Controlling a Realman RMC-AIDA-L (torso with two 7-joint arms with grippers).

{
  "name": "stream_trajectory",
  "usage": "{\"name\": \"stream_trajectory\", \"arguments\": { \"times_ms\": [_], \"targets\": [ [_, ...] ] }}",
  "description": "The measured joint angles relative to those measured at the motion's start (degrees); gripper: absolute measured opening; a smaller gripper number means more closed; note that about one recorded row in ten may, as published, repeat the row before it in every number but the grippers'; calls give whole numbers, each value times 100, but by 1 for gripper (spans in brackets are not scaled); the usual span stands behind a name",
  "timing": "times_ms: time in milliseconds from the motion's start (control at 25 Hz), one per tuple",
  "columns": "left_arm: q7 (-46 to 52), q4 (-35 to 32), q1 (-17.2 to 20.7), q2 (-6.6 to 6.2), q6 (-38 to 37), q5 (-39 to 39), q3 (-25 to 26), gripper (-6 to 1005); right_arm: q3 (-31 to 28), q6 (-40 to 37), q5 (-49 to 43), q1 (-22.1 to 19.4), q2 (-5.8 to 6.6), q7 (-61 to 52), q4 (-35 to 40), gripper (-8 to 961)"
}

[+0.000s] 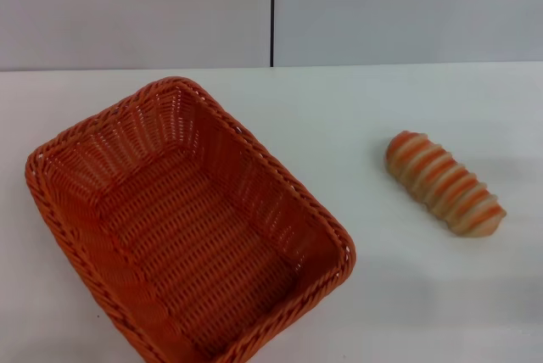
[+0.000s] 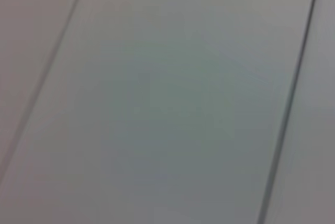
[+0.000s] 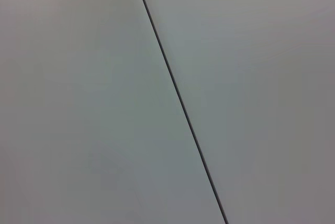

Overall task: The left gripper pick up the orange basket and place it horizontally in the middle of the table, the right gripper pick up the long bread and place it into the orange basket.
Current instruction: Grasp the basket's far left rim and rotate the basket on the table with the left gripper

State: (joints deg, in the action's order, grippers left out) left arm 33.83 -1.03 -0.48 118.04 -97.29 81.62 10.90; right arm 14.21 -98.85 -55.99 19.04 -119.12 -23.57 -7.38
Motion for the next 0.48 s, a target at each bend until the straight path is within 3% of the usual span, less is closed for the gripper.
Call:
{"name": "stream_trajectory", "arguments": {
  "times_ms": [160, 280, 480],
  "targets": [
    [539, -638, -50, -2, -121, 15, -696, 743, 2, 13, 0, 34, -2, -4, 4, 724],
    [725, -888, -59, -5, -193, 17, -920, 742, 9, 15, -9, 40, 0, -4, 12, 724],
    [2001, -2269, -103, -17, -260, 18, -1867, 747, 20, 25, -35, 46, 7, -7, 23, 724]
  ]
}}
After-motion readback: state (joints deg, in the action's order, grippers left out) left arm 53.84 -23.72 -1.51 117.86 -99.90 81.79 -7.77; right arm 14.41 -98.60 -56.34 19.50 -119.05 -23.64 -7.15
